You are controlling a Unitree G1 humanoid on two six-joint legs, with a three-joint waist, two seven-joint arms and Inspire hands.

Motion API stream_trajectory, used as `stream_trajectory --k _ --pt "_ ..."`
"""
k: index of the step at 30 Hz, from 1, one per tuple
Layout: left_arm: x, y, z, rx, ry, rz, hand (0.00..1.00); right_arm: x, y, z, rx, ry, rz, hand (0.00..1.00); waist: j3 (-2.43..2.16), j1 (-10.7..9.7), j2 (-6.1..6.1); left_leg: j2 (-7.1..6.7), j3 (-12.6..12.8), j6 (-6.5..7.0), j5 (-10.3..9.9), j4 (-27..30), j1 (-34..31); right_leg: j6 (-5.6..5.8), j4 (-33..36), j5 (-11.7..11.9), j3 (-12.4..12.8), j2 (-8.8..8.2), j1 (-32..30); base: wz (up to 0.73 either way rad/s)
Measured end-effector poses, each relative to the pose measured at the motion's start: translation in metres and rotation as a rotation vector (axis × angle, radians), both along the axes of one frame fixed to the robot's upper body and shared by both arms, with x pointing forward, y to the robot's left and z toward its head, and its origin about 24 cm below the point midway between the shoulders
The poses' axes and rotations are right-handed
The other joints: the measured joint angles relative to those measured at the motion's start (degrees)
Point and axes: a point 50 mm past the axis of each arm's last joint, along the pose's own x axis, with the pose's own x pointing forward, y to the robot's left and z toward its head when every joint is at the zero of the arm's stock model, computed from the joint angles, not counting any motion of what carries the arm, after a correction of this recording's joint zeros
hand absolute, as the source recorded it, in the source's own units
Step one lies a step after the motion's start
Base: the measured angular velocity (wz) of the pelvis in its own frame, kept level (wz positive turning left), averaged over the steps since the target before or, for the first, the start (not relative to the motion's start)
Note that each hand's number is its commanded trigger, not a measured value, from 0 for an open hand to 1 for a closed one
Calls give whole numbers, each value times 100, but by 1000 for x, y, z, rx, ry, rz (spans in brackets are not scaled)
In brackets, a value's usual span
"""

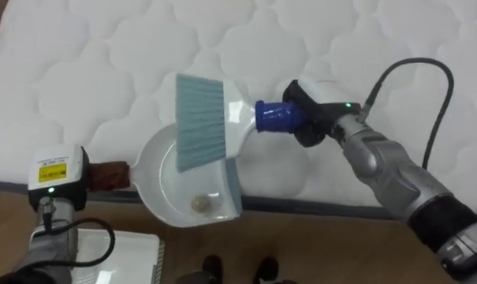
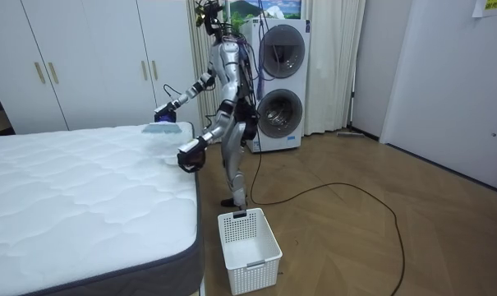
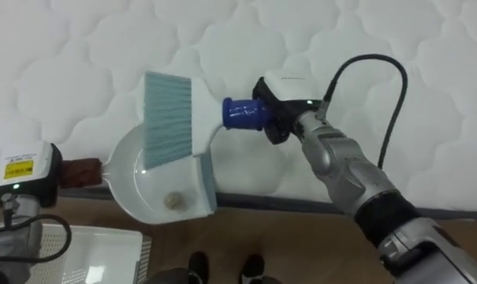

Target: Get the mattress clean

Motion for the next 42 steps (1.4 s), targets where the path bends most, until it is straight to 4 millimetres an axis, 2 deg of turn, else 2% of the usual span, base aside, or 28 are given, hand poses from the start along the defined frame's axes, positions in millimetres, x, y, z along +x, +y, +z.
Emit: stream_trajectory --k 1,3,4,7,9,14,16,17,18,19,21,23,25,28,33,39,42 --pt "0 0 0 1 -6 -1 100 1 -8 1 11 -5 -37 80 -2 -7 -4 -2 8 0 0 -33 51 0 -8 0 6 2 35 0" --pt "0 1 1 1 -19 2 100 2 -18 5 31 -21 -78 56 -10 -16 -16 -5 25 0 0 -65 129 0 -10 1 26 3 90 -2" --pt "0 2 2 -4 -30 10 100 2 -24 7 67 -38 -113 0 -12 -51 -17 -4 20 0 1 -84 204 0 -16 1 4 3 173 0" --pt "-4 5 3 -11 -59 30 100 -5 -40 1 130 -51 -191 0 -87 -130 -60 1 -5 -3 0 -174 441 18 -151 -9 -35 33 440 5" --pt "-8 5 2 -11 -66 34 100 -9 -50 -1 150 -56 -241 0 -114 -158 -52 4 -10 -3 0 -214 578 34 -223 -6 -38 59 618 2" --pt "-16 3 -1 -28 -69 36 100 -19 -70 -7 193 -74 -345 0 -139 -256 -31 -8 -80 -7 -2 -351 925 83 -448 23 -50 120 1015 5" --pt "-20 4 -3 -42 -76 44 100 -25 -75 -12 202 -65 -367 0 -164 -265 -17 0 -101 -32 -30 -400 1120 97 -552 31 -28 155 1210 2" --pt "-22 4 -3 -45 -75 47 100 -27 -76 -13 210 -62 -372 0 -185 -255 -7 11 -101 -38 -41 -419 1172 99 -610 33 -21 178 1269 -8" --pt "-29 6 -5 -54 -76 59 100 -32 -77 -15 236 -62 -379 0 -260 -256 25 23 -98 -48 -49 -456 1252 107 -725 38 -18 213 1381 -10" --pt "-38 7 -8 -63 -73 77 100 -37 -78 -16 263 -63 -388 0 -303 -259 75 20 -75 -51 -52 -543 1391 118 -744 48 -5 216 1477 -9" --pt "-47 9 -12 -67 -61 89 100 -43 -81 -19 292 -51 -404 0 -364 -261 151 13 -27 -54 -53 -674 1608 122 -745 50 17 211 1610 -12" --pt "-53 12 -12 -74 -66 110 100 -44 -82 -19 308 -48 -415 0 -398 -275 223 3 4 -63 -48 -804 1760 123 -801 44 33 217 1716 -6" --pt "-55 11 -11 -89 -85 123 100 -50 -88 -20 357 -46 -446 0 -409 -298 264 -25 -46 -86 -32 -977 1979 145 -924 15 -2 233 1934 12" --pt "-66 14 -12 -115 -92 164 100 -54 -93 -19 412 -52 -477 0 -410 -279 261 -32 -56 -109 -18 -1168 2264 160 -1069 -12 47 286 2220 -3" --pt "-84 17 -16 -150 -81 221 100 -63 -98 -10 439 -106 -486 0 -405 -283 230 -26 -157 -135 -5 -1207 2356 161 -1225 -12 42 351 2423 4" --pt "-88 14 -18 -176 -74 235 100 -64 -98 -11 441 -103 -484 0 -385 -258 149 -30 -316 -168 -13 -1219 2347 167 -1318 -9 -120 371 2518 17" --pt "-88 14 -18 -184 -70 241 100 -67 -99 -14 440 -93 -490 0 -351 -383 89 -54 -323 -178 -30 -1128 2343 204 -1311 -89 -356 313 2680 48"
